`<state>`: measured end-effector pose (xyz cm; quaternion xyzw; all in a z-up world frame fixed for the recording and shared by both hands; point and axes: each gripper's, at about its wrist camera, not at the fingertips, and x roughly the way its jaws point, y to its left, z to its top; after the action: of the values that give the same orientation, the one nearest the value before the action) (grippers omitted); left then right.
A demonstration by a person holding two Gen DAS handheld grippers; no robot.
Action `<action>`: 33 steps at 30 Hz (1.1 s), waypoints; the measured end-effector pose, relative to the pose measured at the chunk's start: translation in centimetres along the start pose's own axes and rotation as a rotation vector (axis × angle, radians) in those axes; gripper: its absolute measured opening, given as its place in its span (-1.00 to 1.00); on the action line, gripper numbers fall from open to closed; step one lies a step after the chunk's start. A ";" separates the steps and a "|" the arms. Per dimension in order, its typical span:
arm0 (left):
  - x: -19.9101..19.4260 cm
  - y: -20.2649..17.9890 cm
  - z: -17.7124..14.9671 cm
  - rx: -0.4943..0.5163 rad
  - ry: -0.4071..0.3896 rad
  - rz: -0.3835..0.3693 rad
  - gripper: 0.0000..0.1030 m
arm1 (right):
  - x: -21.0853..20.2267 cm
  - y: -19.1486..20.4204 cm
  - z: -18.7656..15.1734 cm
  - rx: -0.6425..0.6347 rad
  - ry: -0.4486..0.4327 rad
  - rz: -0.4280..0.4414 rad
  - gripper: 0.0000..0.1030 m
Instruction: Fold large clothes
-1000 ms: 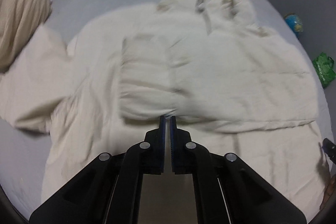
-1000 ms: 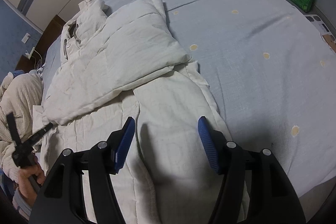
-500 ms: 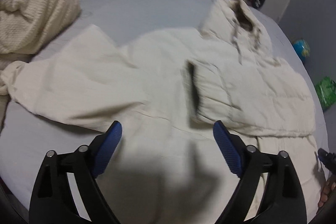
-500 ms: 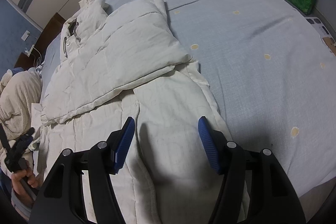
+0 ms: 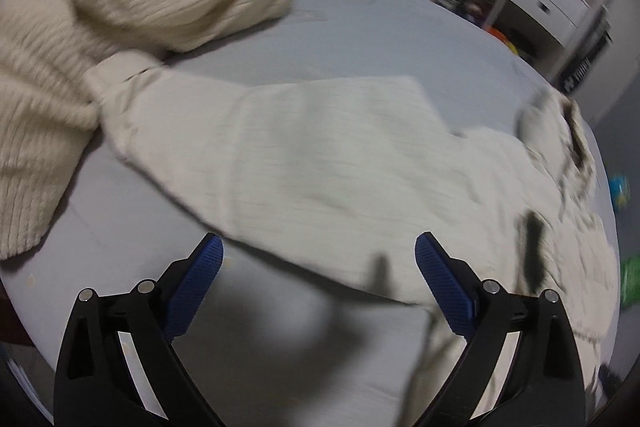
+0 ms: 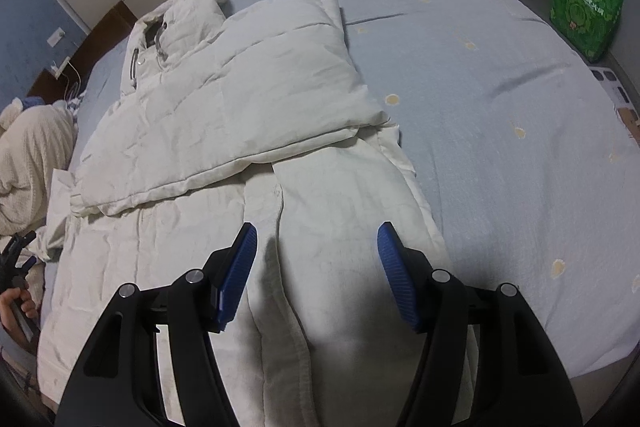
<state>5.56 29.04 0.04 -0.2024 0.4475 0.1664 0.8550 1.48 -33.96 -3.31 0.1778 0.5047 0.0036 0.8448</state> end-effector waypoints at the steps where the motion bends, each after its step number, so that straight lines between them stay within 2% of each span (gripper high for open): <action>1: 0.3 1.3 0.1 -0.034 0.005 0.002 0.81 | 0.1 0.1 0.0 -0.005 0.001 -0.006 0.14; 6: 2.2 6.0 0.4 -0.183 0.031 0.003 0.81 | -0.1 0.6 -0.1 -0.028 -0.009 -0.025 0.14; 10: 3.7 8.6 0.7 -0.276 0.053 -0.045 0.81 | 0.2 1.0 -0.1 -0.048 0.003 -0.050 0.14; 14: 5.2 10.0 1.1 -0.322 0.064 -0.114 0.81 | 0.6 1.4 -0.1 -0.064 0.014 -0.072 0.14; 18: 5.8 10.0 2.0 -0.318 0.037 -0.112 0.81 | 0.8 1.7 0.0 -0.078 0.024 -0.089 0.14; 20: 6.0 10.1 2.4 -0.323 0.026 -0.127 0.73 | 1.0 1.8 0.0 -0.080 0.029 -0.094 0.14; 23: 6.6 10.3 3.3 -0.342 0.025 -0.132 0.24 | 1.2 1.9 0.1 -0.085 0.037 -0.106 0.14; 24: 6.7 10.7 3.3 -0.352 0.027 -0.118 -0.28 | 1.3 2.0 0.1 -0.089 0.039 -0.110 0.14; 25: 6.8 11.2 3.4 -0.379 0.030 -0.111 -0.51 | 1.3 2.1 0.1 -0.091 0.041 -0.113 0.14; 26: 6.8 11.7 3.3 -0.410 0.022 -0.142 -0.70 | 1.4 2.1 0.2 -0.094 0.042 -0.116 0.14; 27: 6.6 12.2 3.3 -0.434 0.007 -0.167 -0.82 | 1.4 2.2 0.2 -0.094 0.043 -0.118 0.14; 33: 3.5 11.7 3.7 -0.410 -0.091 -0.233 -0.88 | 1.4 2.1 0.1 -0.083 0.039 -0.103 0.14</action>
<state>4.53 41.33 -3.26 -0.4143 0.3392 0.1631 0.8286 2.63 -31.80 -3.83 0.1162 0.5289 -0.0154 0.8405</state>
